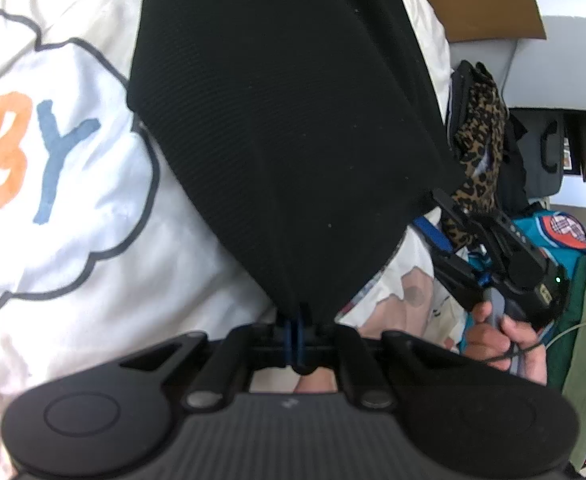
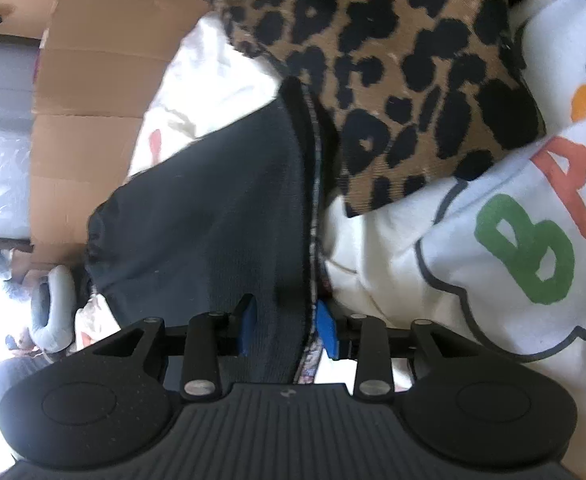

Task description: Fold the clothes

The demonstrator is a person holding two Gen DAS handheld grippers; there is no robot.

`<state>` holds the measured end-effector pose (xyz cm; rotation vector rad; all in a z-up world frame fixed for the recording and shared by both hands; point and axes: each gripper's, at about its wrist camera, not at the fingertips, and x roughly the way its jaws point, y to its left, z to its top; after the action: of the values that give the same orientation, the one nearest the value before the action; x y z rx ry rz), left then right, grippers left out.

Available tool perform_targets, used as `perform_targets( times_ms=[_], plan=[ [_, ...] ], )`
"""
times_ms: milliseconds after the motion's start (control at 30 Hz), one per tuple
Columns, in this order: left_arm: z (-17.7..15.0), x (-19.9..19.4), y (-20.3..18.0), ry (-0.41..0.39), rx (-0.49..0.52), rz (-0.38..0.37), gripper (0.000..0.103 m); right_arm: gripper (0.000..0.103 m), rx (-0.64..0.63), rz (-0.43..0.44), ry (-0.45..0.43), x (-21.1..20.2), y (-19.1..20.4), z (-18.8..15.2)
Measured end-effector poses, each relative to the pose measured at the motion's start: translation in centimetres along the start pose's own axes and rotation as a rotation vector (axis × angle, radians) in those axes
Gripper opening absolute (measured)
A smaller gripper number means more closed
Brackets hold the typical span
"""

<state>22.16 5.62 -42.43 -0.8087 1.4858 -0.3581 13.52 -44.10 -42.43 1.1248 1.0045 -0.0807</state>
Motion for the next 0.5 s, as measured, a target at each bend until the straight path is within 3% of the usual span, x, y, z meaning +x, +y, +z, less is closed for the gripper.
perform_targets(
  times_ms=[333, 400, 500],
  plan=[
    [0.0, -0.1, 0.1, -0.002, -0.008, -0.006, 0.003, 0.035, -0.090, 0.006, 0.047, 1.2, 1.3, -1.4],
    [0.0, -0.1, 0.1, -0.001, -0.005, -0.007, 0.003, 0.000, -0.078, -0.028, 0.042, 1.1, 1.1, -1.2],
    [0.0, -0.2, 0.1, 0.002, -0.001, -0.015, 0.003, 0.000, -0.115, -0.067, 0.036, 0.7, 1.8, -1.3]
  ],
)
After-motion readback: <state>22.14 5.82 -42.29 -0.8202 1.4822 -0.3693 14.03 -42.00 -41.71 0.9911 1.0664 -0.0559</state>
